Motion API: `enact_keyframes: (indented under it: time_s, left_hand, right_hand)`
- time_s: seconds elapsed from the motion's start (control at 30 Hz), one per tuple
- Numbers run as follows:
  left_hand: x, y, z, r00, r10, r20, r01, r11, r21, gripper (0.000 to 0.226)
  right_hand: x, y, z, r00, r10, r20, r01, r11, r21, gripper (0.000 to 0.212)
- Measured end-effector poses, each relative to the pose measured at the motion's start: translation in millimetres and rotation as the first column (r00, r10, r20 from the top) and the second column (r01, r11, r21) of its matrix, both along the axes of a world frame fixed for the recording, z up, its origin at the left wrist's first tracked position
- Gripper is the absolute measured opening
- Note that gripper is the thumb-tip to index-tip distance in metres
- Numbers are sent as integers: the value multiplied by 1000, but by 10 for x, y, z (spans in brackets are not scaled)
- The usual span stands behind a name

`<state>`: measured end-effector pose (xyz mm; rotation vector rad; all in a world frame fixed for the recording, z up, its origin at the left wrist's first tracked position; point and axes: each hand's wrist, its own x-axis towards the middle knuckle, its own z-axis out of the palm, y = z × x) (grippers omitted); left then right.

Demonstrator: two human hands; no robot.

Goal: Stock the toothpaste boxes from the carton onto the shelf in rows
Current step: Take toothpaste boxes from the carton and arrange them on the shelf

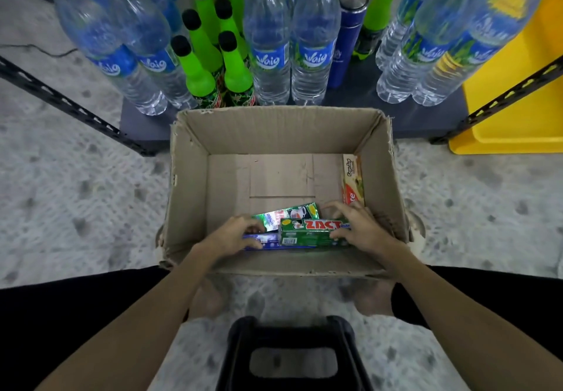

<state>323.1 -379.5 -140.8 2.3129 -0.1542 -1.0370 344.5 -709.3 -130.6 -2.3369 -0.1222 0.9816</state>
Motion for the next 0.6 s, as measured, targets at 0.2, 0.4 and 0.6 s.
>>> enact_keyframes:
  time_s: [0.2, 0.4, 0.6]
  left_hand:
    - [10, 98, -84, 998, -47, 42, 44, 997, 63, 32]
    - [131, 215, -97, 986, 100, 132, -104, 994, 29, 20]
    - [186, 403, -136, 917, 346, 198, -349, 937, -22, 15]
  right_hand:
    - [126, 95, 155, 985, -136, 106, 134, 991, 31, 51]
    - [299, 243, 105, 963, -184, 198, 181, 983, 30, 54]
    - [523, 448, -118, 917, -103, 386, 122, 992, -25, 55]
